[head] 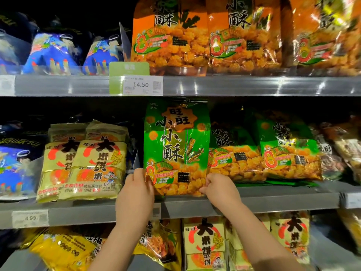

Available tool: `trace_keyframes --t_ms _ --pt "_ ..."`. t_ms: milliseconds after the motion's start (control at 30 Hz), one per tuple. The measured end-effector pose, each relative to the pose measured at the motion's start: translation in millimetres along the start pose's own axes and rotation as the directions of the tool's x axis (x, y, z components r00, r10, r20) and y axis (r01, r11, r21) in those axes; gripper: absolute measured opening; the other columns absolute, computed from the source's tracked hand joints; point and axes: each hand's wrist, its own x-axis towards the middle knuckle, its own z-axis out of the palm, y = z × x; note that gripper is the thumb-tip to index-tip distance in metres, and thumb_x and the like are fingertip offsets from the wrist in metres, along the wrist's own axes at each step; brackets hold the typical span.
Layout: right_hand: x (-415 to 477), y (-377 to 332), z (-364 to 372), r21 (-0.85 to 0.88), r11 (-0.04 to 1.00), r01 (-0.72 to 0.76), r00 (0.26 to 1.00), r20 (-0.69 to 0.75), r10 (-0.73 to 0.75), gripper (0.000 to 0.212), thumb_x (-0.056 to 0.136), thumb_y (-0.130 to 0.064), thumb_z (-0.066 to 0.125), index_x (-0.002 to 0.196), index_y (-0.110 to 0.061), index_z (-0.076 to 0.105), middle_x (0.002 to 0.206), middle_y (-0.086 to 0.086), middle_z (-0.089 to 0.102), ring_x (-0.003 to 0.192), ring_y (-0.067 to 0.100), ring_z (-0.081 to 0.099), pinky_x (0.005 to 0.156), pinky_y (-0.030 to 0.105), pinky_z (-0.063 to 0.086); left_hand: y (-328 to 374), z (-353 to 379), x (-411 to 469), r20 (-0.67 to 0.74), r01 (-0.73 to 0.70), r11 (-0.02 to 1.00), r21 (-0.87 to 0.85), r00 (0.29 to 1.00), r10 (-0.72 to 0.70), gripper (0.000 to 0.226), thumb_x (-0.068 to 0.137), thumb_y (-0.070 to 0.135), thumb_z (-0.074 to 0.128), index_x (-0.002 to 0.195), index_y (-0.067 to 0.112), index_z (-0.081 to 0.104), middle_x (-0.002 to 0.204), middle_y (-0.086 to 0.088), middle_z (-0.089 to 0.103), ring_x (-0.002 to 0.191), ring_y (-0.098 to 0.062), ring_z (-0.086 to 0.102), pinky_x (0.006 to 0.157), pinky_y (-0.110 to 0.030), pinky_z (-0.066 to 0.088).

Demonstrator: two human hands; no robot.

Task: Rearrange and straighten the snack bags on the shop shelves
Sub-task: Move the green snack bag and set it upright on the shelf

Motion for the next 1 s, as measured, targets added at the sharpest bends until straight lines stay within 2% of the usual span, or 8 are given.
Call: trace_keyframes --t_ms 100,233,367,533,633,800,900,1000 --pt "-0.6 3.6 -1.1 0.026 1.0 0.01 1.0 0.002 -0.01 0.033 0.085 -0.027 0.063 0.06 -0.023 0.043 0.07 -0.004 0.054 0.077 0.02 0.057 0.068 0.031 0.046 -11.2 4.9 3.0 0.023 0.048 0.996 0.077 0.998 -0.05 0.025 0.094 0.027 0.042 0.113 0.014 0.052 0.082 -0.006 0.066 0.07 -0.027 0.061 0.048 -0.029 0.038" --pt "0.1 4.9 -5.4 0.058 0.998 0.012 1.0 0.025 -0.013 0.026 0.087 -0.031 0.059 0.065 -0.023 0.049 0.07 -0.006 0.055 0.077 0.017 0.056 0.073 0.031 0.049 -14.2 10.8 3.2 0.056 0.064 0.989 0.136 0.996 -0.072 0.024 0.095 0.029 0.039 0.107 0.017 0.056 0.068 0.002 0.057 0.061 -0.021 0.052 0.047 -0.026 0.037" --pt "-0.1 2.0 -9.5 0.072 0.997 0.035 0.999 -0.021 -0.034 0.013 0.09 -0.033 0.054 0.09 -0.023 0.062 0.084 -0.006 0.059 0.084 0.014 0.056 0.075 0.028 0.048 -17.0 14.5 6.1 0.035 0.082 0.983 0.163 0.995 -0.089 0.021 0.095 0.024 0.037 0.098 0.016 0.056 0.066 0.002 0.056 0.059 -0.022 0.052 0.044 -0.024 0.032" --pt "-2.7 1.6 -2.4 -0.018 1.0 0.013 1.0 0.005 -0.013 0.021 0.09 -0.029 0.057 0.069 -0.027 0.056 0.079 -0.004 0.059 0.081 0.017 0.057 0.067 0.027 0.045 -18.4 13.9 5.1 0.081 0.096 0.967 0.236 0.99 -0.118 0.019 0.091 0.019 0.042 0.076 0.013 0.051 0.061 0.001 0.051 0.059 -0.022 0.051 0.044 -0.024 0.027" --pt "-4.1 7.2 -2.1 0.02 1.0 -0.007 1.0 0.023 0.006 0.029 0.088 -0.031 0.06 0.06 -0.025 0.055 0.069 -0.006 0.057 0.072 0.015 0.055 0.064 0.026 0.042 -26.1 9.8 -7.0 0.085 0.109 0.967 0.231 0.988 -0.131 0.019 0.089 0.021 0.044 0.071 0.015 0.05 0.052 0.004 0.043 0.053 -0.02 0.046 0.042 -0.023 0.024" --pt "-4.5 -1.5 5.1 0.144 0.989 -0.025 0.997 0.082 0.013 0.033 0.088 -0.027 0.057 0.057 -0.028 0.046 0.067 -0.005 0.054 0.073 0.019 0.056 0.069 0.029 0.047 -32.0 1.3 -9.8 0.049 0.124 0.981 0.148 0.99 -0.132 0.018 0.089 0.023 0.046 0.077 0.019 0.058 0.058 0.004 0.052 0.06 -0.021 0.052 0.044 -0.024 0.03" --pt "-5.1 -2.7 4.3 0.079 0.997 -0.016 0.996 0.094 0.008 0.03 0.09 -0.024 0.053 0.061 -0.018 0.049 0.068 0.001 0.056 0.074 0.023 0.059 0.071 0.033 0.049 -33.5 -3.1 -13.3 -0.004 0.114 0.988 0.104 0.993 -0.114 0.02 0.091 0.028 0.045 0.095 0.022 0.063 0.072 -0.001 0.066 0.066 -0.023 0.059 0.048 -0.026 0.041" --pt "-6.8 3.2 -1.1 0.046 0.999 -0.022 0.995 0.097 0.017 0.027 0.091 -0.024 0.051 0.065 -0.016 0.048 0.07 0.002 0.056 0.076 0.024 0.06 0.071 0.033 0.048 -35.8 -5.2 -12.7 -0.066 0.091 0.996 0.02 0.994 -0.089 0.025 0.093 0.035 0.045 0.111 0.024 0.058 0.076 -0.003 0.069 0.069 -0.026 0.063 0.049 -0.027 0.039"
